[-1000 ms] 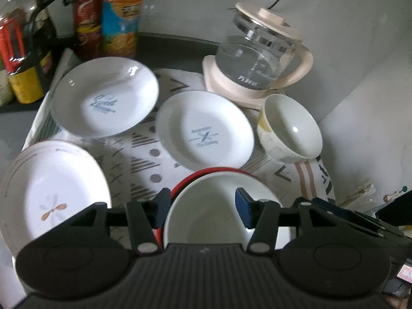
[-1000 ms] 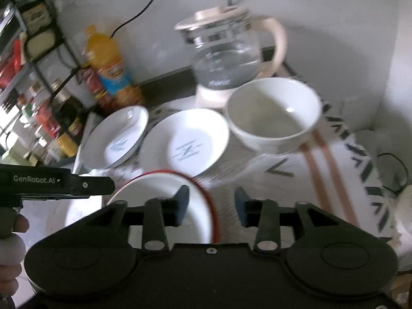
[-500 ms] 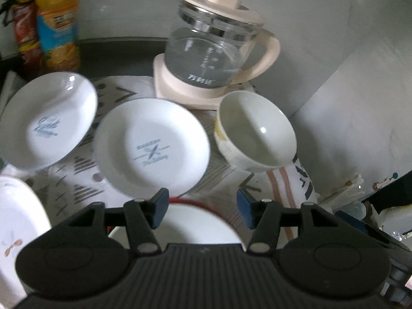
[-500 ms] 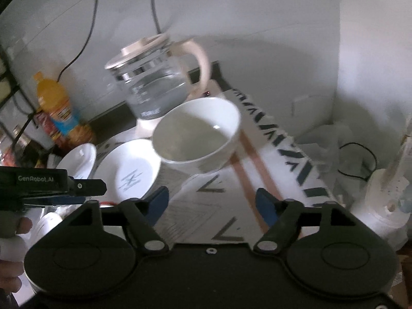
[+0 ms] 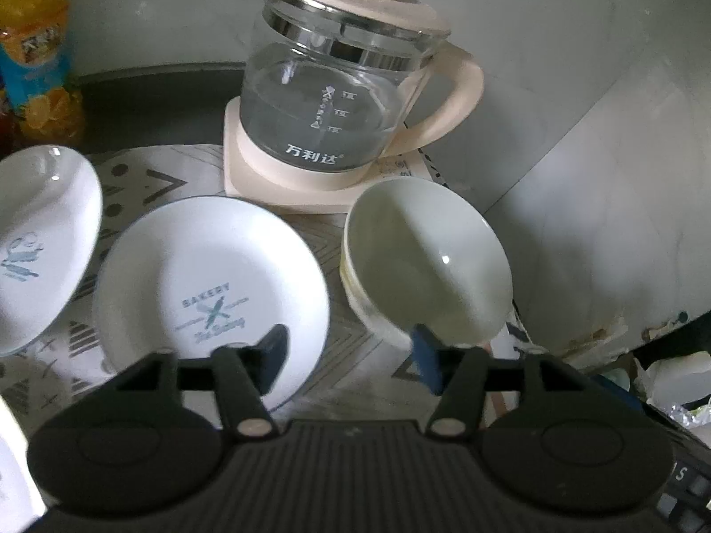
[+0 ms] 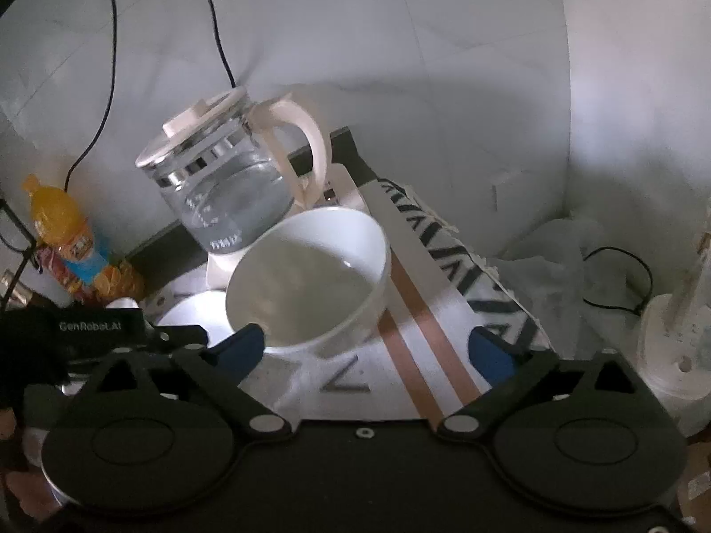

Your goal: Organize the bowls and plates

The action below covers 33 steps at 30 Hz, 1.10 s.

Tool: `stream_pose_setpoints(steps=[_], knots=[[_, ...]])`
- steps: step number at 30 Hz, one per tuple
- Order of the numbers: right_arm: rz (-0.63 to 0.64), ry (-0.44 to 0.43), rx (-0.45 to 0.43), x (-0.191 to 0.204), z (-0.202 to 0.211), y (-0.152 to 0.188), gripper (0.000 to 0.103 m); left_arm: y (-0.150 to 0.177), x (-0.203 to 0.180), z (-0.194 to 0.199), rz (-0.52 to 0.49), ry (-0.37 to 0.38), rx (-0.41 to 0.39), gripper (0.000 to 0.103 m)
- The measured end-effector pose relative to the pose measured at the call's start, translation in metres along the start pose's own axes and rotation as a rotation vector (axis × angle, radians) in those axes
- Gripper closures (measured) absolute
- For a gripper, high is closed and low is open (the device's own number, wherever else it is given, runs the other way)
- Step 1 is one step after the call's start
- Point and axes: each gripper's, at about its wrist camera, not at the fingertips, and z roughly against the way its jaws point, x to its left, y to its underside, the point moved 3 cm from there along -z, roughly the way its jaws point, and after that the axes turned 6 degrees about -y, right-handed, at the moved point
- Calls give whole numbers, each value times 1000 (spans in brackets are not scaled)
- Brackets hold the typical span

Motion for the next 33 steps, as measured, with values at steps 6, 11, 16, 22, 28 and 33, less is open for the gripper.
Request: stream_pose_setpoints(steps=[6, 11, 16, 22, 28, 33], knots=[[-75, 11, 25, -10, -26, -14, 0, -15, -3, -17, 16, -4, -6, 20], [-149, 8, 31, -21, -44, -19, 0, -26, -5, -33, 32, -1, 5, 20], [-214, -7, 38, -27, -62, -22, 1, -29, -7, -47, 56, -14, -1, 21], [-199, 16, 75, -22, -80, -23, 32, -29, -10, -60, 51, -14, 22, 52], [-209, 11, 160, -22, -99, -13, 81, -25, -8, -77, 15, -2, 72, 87], [-154, 28, 166, -14, -92, -12, 82, -23, -9, -72, 24, -3, 74, 89]])
